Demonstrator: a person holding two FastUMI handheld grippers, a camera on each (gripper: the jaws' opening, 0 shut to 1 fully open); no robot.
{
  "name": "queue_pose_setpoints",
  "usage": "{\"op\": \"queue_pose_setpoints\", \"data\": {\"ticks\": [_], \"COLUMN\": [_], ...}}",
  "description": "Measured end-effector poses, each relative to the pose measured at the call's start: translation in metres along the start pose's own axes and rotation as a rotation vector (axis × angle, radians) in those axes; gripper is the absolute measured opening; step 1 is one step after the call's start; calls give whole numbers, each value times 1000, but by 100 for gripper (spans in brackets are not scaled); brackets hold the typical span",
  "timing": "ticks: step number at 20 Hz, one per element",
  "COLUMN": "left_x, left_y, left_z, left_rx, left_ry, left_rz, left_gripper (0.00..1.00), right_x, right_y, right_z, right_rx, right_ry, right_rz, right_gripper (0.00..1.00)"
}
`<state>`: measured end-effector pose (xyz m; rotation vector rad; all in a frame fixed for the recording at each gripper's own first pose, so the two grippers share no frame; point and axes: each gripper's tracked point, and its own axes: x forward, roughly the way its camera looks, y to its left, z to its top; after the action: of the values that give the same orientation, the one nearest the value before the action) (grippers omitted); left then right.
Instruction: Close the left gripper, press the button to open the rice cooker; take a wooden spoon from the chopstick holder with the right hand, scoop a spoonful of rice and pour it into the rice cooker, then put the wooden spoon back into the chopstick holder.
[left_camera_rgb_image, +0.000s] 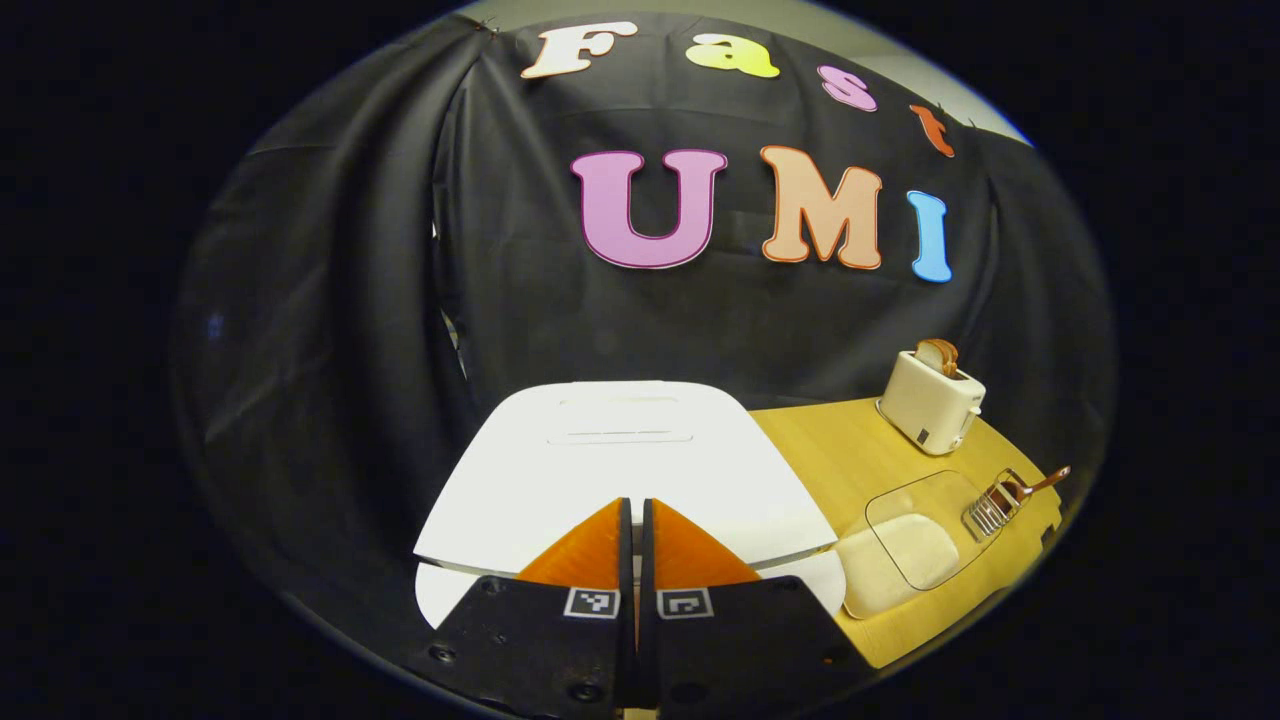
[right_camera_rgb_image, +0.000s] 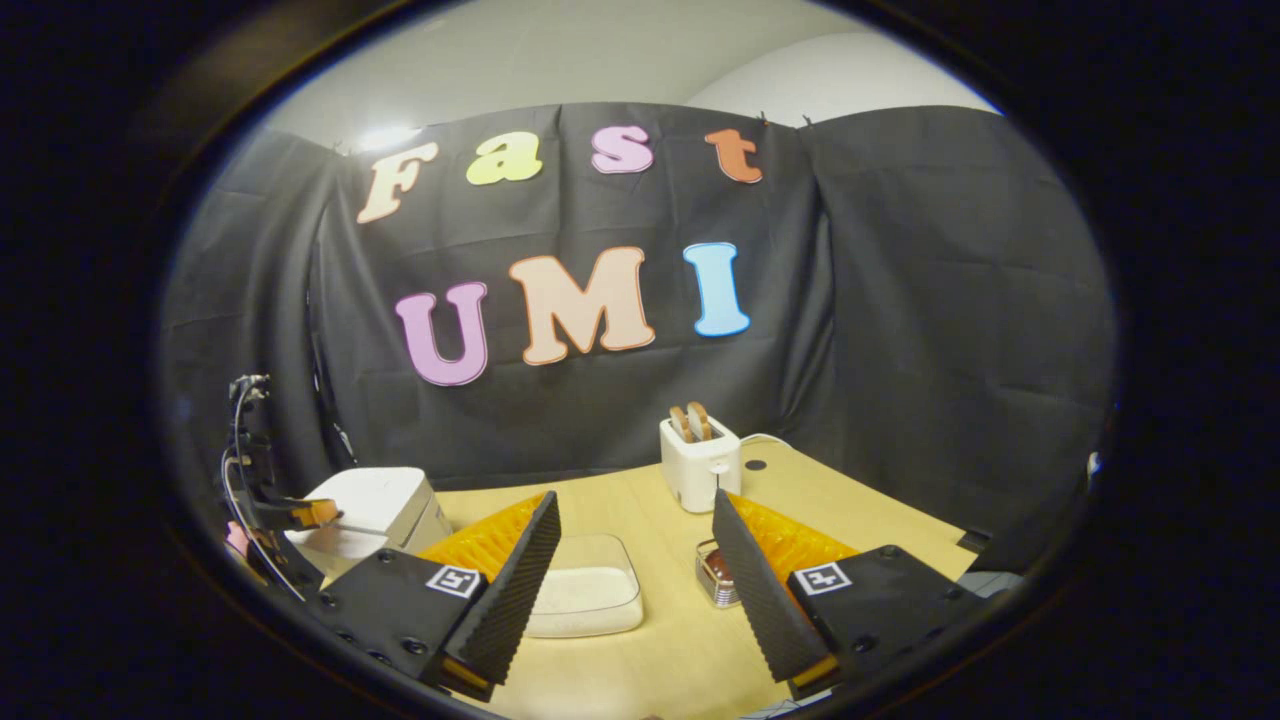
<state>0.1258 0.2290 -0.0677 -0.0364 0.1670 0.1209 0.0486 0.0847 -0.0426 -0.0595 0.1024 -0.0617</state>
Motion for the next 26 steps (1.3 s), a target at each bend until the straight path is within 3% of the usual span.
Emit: {"op": "queue_pose_setpoints", "data": {"ticks": [10,17,22,26], "left_x": [-4,-13,-30,-50], "left_y": [5,-13,-44,-52], "left_z": [109,188,190,178], "left_rx": [39,36,2,-33], "left_ry": [-248,-396,-388,-358], "left_rz": [83,70,48,84], "left_gripper": [0,0,0,0], "right_x": [2,5,16,25], "right_y": [-20,-50,-76,-105], "right_z": [-2,-15,-49,-77], "right_rx": [6,16,29,45], "right_ry": [-1,8,44,66], "right_rz": [-10,-50,-83,-110], "right_gripper": [97,98,98,96]}}
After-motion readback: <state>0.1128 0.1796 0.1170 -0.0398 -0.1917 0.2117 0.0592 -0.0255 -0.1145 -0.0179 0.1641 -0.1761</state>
